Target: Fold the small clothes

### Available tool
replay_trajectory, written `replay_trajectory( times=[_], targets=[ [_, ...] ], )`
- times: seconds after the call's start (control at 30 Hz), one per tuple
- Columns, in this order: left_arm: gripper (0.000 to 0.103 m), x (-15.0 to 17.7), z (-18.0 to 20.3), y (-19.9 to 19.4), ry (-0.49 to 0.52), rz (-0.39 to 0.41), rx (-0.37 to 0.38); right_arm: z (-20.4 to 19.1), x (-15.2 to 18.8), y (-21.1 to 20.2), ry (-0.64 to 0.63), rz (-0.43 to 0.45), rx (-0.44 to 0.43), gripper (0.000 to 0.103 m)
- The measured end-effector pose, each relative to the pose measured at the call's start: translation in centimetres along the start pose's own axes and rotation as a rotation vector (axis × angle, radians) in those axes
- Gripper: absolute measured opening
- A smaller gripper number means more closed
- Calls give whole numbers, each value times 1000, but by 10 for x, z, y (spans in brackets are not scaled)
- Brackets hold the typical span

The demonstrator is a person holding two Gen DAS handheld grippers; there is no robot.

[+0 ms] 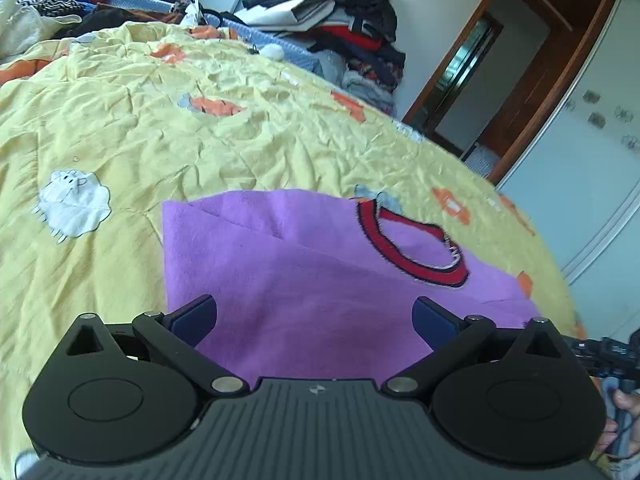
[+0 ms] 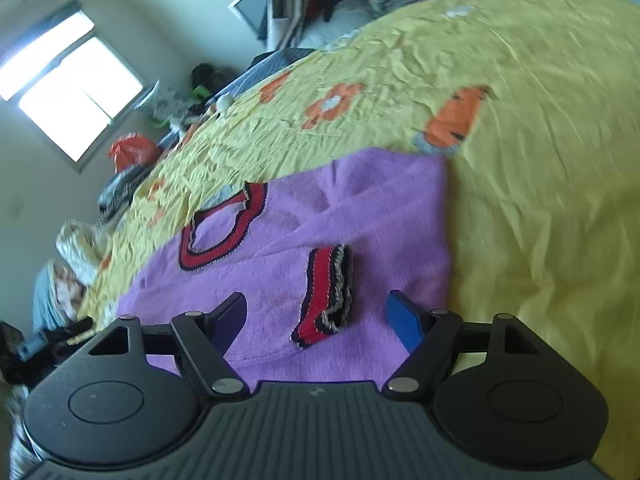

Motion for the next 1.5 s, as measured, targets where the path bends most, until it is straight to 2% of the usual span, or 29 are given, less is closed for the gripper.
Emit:
replay_trajectory(
  times=[0.03,0.1,0.17,0.2,0.23,0.27,0.3,0.6,0.67,0.73,0.77,0.83,0.9,0.97,1.0,1.07,1.13,1.2,1.27,1.3,1.37,1.43,1.5],
  targets=[
    [102,-1,-2,5,7,-12,-8,0,2,0,15,1,-13,68],
    [102,-3,-7,13,14,-27,-20,1,7,6,60,-25,-47,51],
    [102,-5,-11,21,18,-49,-27,2,7,15,88,-29,-79,51],
    [102,-6,-13,24,22,-53,-33,3,6,17,100,-23,-90,46],
    [102,-7,-13,26,26,-55,-40,4,5,19,119,-18,-96,36],
    [102,-9,-13,27,31,-58,-43,7,4,22,129,-21,-94,12],
    [103,-10,-13,29,36,-61,-43,9,3,25,129,-28,-94,7],
    [103,-7,-8,34,113,-111,-86,-12,2,-12,40,83,-105,5],
    [103,-1,-8,30,141,-118,-91,-13,2,-14,-20,78,-38,5],
    [103,7,-10,27,177,-121,-116,-6,4,-2,-56,28,19,5],
    [103,10,-11,26,195,-126,-143,-3,5,2,-66,3,31,7],
    [103,15,-15,22,216,-137,-171,-8,7,1,-143,-6,122,12],
    [103,12,-18,14,201,-128,-171,-14,5,-11,-177,44,155,16],
    [103,3,-16,5,173,-82,-155,-25,0,-18,-237,104,200,16],
    [103,-2,-14,3,164,-54,-144,-29,-3,-19,-257,126,196,16],
    [103,-10,-6,7,152,-11,-129,-42,-3,-10,-275,118,121,16],
    [103,-14,2,22,147,-10,-104,-56,0,7,-325,102,118,16],
    [103,-13,7,40,156,-12,-123,-62,6,27,-378,73,155,16],
    [103,-8,4,59,167,-55,-161,-55,9,43,-440,62,251,14],
    [103,-5,3,60,213,-25,-189,-49,8,43,-459,93,251,14],
    [103,-2,1,62,283,-20,-248,-39,2,37,-400,82,205,14],
    [103,-2,-3,53,257,-30,-245,-45,5,22,-434,102,258,16],
    [103,0,-6,34,193,-28,-191,-53,14,6,-469,109,234,16]
  ],
)
Point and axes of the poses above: each gripper's, at about its wrist camera, not at the fingertips, and y roughly the way its jaws point, z to its right, x to its underside, the point moved 3 cm from there along y, roughly the way its jaws point, and after that the axes turned 3 degrees about x, right-handed, at the moved point
